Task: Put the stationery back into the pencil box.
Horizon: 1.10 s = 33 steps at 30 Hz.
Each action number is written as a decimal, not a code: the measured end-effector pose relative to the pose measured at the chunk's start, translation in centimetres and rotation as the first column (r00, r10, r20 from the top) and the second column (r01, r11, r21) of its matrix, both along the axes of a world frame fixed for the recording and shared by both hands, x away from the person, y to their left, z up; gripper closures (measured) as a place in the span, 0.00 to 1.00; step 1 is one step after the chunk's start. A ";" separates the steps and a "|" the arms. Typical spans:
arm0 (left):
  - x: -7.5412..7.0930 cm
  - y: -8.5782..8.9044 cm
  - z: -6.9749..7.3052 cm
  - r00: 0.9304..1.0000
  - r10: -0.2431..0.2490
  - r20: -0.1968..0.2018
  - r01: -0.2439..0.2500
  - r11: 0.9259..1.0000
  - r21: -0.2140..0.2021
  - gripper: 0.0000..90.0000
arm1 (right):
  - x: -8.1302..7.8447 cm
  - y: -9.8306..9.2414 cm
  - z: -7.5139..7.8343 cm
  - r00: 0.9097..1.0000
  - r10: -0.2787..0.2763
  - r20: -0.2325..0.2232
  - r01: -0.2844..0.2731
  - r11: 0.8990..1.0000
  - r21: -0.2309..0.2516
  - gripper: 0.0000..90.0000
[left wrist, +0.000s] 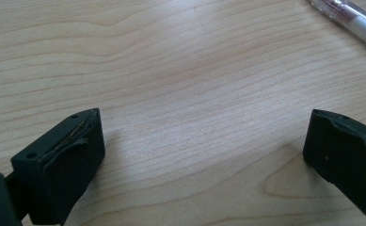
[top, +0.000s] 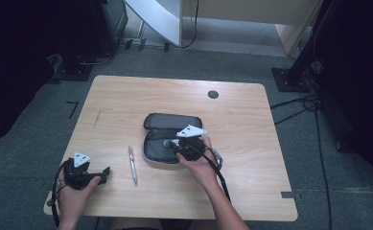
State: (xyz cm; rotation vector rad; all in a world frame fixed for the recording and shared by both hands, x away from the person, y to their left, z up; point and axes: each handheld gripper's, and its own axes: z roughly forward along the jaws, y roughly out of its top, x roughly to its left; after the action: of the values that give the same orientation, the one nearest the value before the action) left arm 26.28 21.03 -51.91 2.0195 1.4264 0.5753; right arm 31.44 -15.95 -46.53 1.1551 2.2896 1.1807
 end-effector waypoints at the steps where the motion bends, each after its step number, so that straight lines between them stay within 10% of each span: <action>1: 0.0 0.0 0.0 1.000 0.000 0.000 0.000 1.000 0.000 0.00 | 0.0 0.0 0.0 1.000 0.000 0.000 0.000 1.000 0.000 0.73; 13: 0.0 0.0 0.0 1.000 0.000 0.000 0.000 1.000 -0.001 0.00 | -0.7 -1.0 -2.3 0.997 -0.027 -0.073 0.027 1.000 -0.007 0.70; 24: 0.0 0.0 0.0 1.000 0.000 0.000 0.000 1.000 0.000 0.00 | -1.0 -1.4 -1.3 0.996 -0.067 -0.051 0.069 0.997 0.042 0.38; 33: 0.0 -0.1 0.0 1.000 0.003 -0.001 -0.003 1.000 0.002 0.00 | -2.1 -5.4 0.5 0.988 -0.139 -0.070 0.143 0.988 0.055 0.02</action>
State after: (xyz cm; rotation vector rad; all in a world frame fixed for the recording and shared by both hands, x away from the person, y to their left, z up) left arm 26.28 20.97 -51.89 2.0192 1.4300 0.5772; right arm 29.30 -21.33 -46.07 1.3724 2.1918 1.1811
